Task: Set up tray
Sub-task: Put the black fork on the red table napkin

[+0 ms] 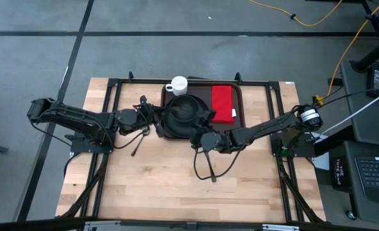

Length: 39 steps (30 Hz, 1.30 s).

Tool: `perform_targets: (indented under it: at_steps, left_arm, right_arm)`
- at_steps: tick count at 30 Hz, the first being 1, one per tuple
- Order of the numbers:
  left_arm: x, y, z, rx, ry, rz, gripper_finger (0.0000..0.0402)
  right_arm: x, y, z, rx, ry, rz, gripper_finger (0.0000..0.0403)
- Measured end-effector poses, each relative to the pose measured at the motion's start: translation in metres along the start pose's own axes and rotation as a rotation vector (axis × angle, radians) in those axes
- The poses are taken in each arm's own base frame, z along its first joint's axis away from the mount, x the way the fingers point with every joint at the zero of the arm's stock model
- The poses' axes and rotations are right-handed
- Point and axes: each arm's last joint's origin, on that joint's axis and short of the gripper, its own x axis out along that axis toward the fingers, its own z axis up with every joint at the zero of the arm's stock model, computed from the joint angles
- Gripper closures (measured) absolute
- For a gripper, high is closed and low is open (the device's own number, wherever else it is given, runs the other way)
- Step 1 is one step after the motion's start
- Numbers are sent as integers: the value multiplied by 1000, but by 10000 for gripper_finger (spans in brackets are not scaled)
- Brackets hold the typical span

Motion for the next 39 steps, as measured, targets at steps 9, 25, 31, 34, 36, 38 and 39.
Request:
perform_targets:
  at_steps: [9,25,31,34,36,38,39]
  left_arm:
    - [4,6,1,-53,2,3,400]
    - [5,7,1,-63,3,6,400]
    - [5,7,1,-66,3,7,400]
    - [5,7,1,-80,3,9,400]
    - [5,7,1,-88,3,9,400]
    - [5,8,1,-91,2,9,400]
    - [5,7,1,-93,1,9,400]
  right_arm:
    - [14,-9,-5,18,17,-4,266]
    - [38,-25,-14,49,28,30,266]
    - [39,-29,-11,21,1,9,266]
    - [39,-31,-8,-7,-23,-4,266]
    - [39,-31,-8,-8,-25,-6,266]
    - [39,-31,-8,-11,-22,-4,266]
    - [39,-31,-8,-11,-22,-4,266]
